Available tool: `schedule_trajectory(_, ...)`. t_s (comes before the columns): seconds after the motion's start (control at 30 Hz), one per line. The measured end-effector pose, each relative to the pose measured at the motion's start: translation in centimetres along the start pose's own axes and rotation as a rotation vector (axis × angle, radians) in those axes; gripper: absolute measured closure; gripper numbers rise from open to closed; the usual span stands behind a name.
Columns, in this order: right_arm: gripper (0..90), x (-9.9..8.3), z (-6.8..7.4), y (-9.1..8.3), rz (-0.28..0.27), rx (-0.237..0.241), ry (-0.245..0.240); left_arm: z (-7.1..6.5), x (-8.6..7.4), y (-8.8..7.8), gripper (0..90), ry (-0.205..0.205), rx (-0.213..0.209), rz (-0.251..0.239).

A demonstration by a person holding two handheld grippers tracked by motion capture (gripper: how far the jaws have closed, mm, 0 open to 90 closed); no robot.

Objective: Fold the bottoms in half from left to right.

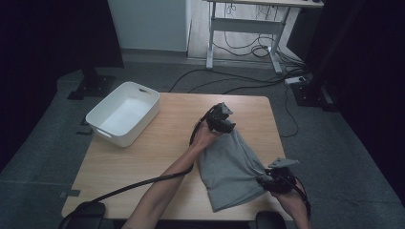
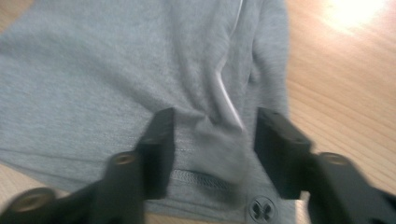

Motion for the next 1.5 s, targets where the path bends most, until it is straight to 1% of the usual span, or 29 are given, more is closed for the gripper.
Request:
schedule_trajectory(0.03,41.5,0.1,0.0,-0.3,-0.012,-0.003,0.0,0.0,-0.3,-0.5,27.6,-0.002,-0.01,-0.005)
schedule_trajectory(0.1,41.0,0.5,-0.1,-0.9,-0.027,-0.011,0.005,-0.1,-1.1,-1.3,22.7,-0.011,-0.034,0.001)
schedule_trajectory(0.17,45.1,1.0,-0.1,-1.0,-0.028,-0.015,0.007,-0.2,-2.1,-1.9,17.5,-0.009,-0.043,0.017)
schedule_trajectory(0.2,47.4,1.2,-0.1,-0.8,-0.022,-0.013,0.006,-0.3,-2.7,-2.1,16.0,-0.009,-0.052,0.021)
schedule_trajectory(0.27,55.1,1.5,-0.2,-0.2,0.002,-0.025,0.01,-0.4,-4.0,-2.6,14.4,0.002,-0.05,0.039)
schedule_trajectory(0.3,56.8,1.6,-0.4,0.3,0.018,-0.028,0.013,-0.4,-4.6,-2.7,14.2,0.0,-0.049,0.048)
schedule_trajectory(0.37,58.7,1.5,-0.7,1.5,0.052,-0.018,0.02,-0.3,-5.8,-2.9,14.1,-0.004,-0.054,0.061)
schedule_trajectory(0.4,61.5,1.4,-0.8,2.2,0.075,-0.019,0.02,-0.2,-6.4,-2.9,14.0,-0.013,-0.053,0.063)
schedule_trajectory(0.43,68.8,1.3,-1.0,2.8,0.101,-0.024,0.018,-0.1,-6.9,-2.9,14.0,-0.019,-0.052,0.068)
schedule_trajectory(0.47,75.7,1.1,-1.0,3.3,0.122,-0.02,0.022,0.0,-7.3,-2.9,14.0,-0.028,-0.051,0.07)
schedule_trajectory(0.5,83.0,1.0,-1.1,3.6,0.133,-0.02,0.028,0.1,-7.8,-2.9,13.9,-0.036,-0.052,0.071)
schedule_trajectory(0.53,85.9,0.9,-1.0,3.7,0.131,-0.02,0.029,0.2,-8.1,-2.9,13.9,-0.043,-0.051,0.074)
schedule_trajectory(0.6,86.5,1.0,-0.7,3.0,0.113,-0.03,0.034,0.4,-8.6,-2.9,13.8,-0.049,-0.048,0.077)
schedule_trajectory(0.67,86.7,1.2,-0.6,1.7,0.082,-0.055,0.045,0.3,-8.8,-3.0,13.7,-0.059,-0.053,0.071)
schedule_trajectory(0.73,86.8,1.4,-0.9,0.3,0.053,-0.08,0.073,-0.1,-8.9,-3.2,13.3,-0.048,-0.046,0.071)
schedule_trajectory(0.8,86.9,1.2,-1.7,-0.3,0.054,-0.101,0.097,-0.6,-8.9,-3.3,13.2,-0.033,-0.038,0.074)
schedule_trajectory(0.83,86.9,1.0,-2.1,-0.2,0.065,-0.111,0.108,-0.8,-8.9,-3.4,13.0,-0.024,-0.031,0.077)
schedule_trajectory(0.9,86.8,0.4,-3.0,0.5,0.088,-0.108,0.13,-1.2,-9.1,-3.5,12.8,-0.011,-0.024,0.078)
schedule_trajectory(0.97,86.7,-0.2,-3.6,1.7,0.121,-0.107,0.136,-1.6,-9.5,-3.6,12.7,0.0,-0.012,0.09)
schedule_trajectory(1.03,86.2,-0.8,-3.9,2.7,0.14,-0.101,0.142,-1.9,-10.0,-3.7,12.0,0.004,-0.01,0.1)
schedule_trajectory(1.07,83.6,-1.0,-4.0,3.0,0.139,-0.097,0.145,-2.0,-10.4,-3.8,11.6,0.001,-0.013,0.104)
schedule_trajectory(1.1,78.2,-1.0,-4.1,3.1,0.131,-0.109,0.144,-2.1,-10.7,-3.8,11.4,-0.001,-0.014,0.107)
schedule_trajectory(1.2,60.2,-1.1,-4.4,3.0,0.133,-0.154,0.13,-2.3,-11.6,-3.7,10.7,-0.01,-0.016,0.122)
schedule_trajectory(1.23,58.2,-1.2,-4.6,3.0,0.131,-0.162,0.131,-2.4,-11.8,-3.5,10.2,-0.009,-0.014,0.131)
schedule_trajectory(1.33,57.4,-1.4,-5.0,3.1,0.121,-0.132,0.161,-2.5,-12.5,-3.0,9.3,-0.003,0.001,0.163)
schedule_trajectory(1.37,60.0,-1.5,-5.0,3.1,0.12,-0.125,0.167,-2.4,-12.7,-2.8,8.7,-0.004,0.007,0.17)
schedule_trajectory(1.43,65.2,-1.5,-4.8,3.1,0.12,-0.105,0.16,-2.1,-12.9,-2.7,6.7,-0.025,0.0,0.17)
schedule_trajectory(1.5,66.7,-1.4,-4.4,3.1,0.127,-0.087,0.151,-1.6,-12.9,-2.5,4.2,-0.044,0.0,0.18)
Point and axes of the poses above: each handheld gripper's, and its own axes: y roughly forward along the jaws, x roughly out of its top, z roughly to its left, the point moved 2 cm from there along y, roughly forward along the jaws, and after that the axes turned 8 degrees about z, right-handed, at the moved point
